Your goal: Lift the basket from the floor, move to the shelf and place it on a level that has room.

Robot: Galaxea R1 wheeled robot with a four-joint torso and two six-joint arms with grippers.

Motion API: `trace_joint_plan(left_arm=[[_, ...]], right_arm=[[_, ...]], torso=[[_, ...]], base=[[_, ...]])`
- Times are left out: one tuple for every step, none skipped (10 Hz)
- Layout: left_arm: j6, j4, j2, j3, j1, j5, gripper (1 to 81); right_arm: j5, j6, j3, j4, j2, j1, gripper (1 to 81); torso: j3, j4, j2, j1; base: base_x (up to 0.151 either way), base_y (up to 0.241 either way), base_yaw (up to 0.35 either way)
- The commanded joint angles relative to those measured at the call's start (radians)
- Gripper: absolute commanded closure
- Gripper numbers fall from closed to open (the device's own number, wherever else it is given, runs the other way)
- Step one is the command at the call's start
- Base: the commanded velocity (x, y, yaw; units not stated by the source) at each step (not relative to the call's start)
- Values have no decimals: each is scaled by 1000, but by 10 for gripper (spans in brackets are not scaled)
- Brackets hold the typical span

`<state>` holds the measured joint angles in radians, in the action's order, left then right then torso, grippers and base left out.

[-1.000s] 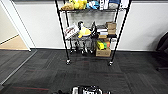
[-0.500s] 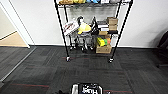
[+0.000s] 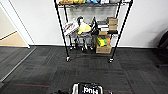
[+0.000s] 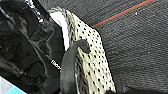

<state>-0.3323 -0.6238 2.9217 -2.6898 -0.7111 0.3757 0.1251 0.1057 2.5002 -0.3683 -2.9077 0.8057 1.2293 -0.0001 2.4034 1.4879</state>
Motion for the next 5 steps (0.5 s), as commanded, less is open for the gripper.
trace_joint_plan(left_arm=[[15, -28, -24, 5, 126, 72, 811], [15, -33, -22, 4, 126, 72, 811], [15, -36, -21, 4, 124, 72, 811], [15, -37, -18, 4, 121, 71, 811], [15, -34, -18, 4, 117, 72, 811]], right_arm=[[30, 2, -26, -24, 9, -105, 811], [28, 2, -29, -24, 9, -107, 811], [30, 2, -31, -26, 9, -105, 811], [30, 2, -32, -26, 9, -105, 811], [30, 2, -34, -26, 9, -104, 811]], torso=[[0, 0, 0, 0], [0, 0, 0, 0], [0, 0, 0, 0], [0, 0, 0, 0], [0, 0, 0, 0]], base=[[0, 0, 0], [0, 0, 0], [0, 0, 0], [0, 0, 0], [0, 0, 0]])
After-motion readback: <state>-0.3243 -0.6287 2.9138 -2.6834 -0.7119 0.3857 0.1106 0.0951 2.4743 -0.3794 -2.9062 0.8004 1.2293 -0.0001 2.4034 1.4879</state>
